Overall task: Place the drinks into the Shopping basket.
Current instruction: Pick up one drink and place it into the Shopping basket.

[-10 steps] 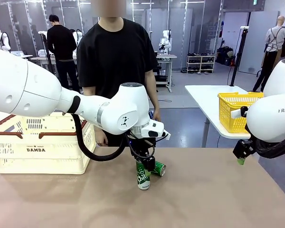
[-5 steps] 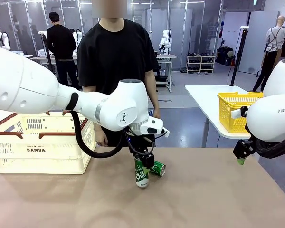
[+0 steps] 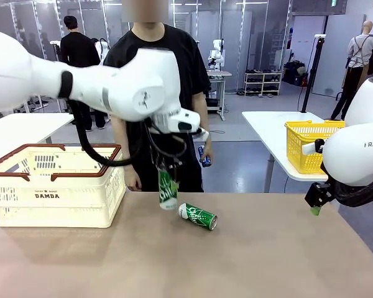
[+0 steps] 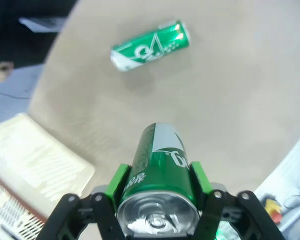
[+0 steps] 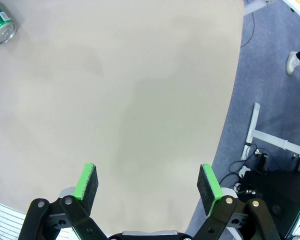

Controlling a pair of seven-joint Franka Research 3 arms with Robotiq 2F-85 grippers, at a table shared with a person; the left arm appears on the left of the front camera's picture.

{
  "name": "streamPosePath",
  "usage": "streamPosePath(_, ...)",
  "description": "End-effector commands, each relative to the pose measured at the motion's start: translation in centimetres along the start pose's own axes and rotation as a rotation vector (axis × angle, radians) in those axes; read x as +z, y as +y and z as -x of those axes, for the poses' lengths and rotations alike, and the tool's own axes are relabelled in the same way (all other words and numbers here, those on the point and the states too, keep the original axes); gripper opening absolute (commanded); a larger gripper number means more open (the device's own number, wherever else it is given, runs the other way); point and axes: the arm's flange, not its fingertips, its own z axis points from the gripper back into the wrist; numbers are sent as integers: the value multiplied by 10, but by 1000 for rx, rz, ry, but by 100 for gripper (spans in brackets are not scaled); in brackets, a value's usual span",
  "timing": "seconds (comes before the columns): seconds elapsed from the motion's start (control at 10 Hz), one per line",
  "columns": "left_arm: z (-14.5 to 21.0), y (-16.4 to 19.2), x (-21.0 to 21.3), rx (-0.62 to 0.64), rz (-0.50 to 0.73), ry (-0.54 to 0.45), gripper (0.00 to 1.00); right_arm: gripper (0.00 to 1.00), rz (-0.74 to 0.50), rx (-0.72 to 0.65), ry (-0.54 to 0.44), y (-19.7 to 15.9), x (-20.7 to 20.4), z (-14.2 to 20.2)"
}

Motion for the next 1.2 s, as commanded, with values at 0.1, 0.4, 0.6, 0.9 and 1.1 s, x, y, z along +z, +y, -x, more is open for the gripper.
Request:
streamPosePath(0.1,7,5,64,13,-68,-65,0,100,0,12,2,-2,1,0)
streamPosePath(0.4,19,16,106,62,-107,-114,0,100,0,12,2,-2,1,0)
streamPosePath(0.6,27,23,113,87,-99,-134,0,100,0,12,2,-2,1,0)
streamPosePath(0.9,17,17,109,51,-95,-135,0,100,0,12,2,-2,1,0)
streamPosePath(1.1,17,17,109,51,-95,-135,0,100,0,12,2,-2,1,0)
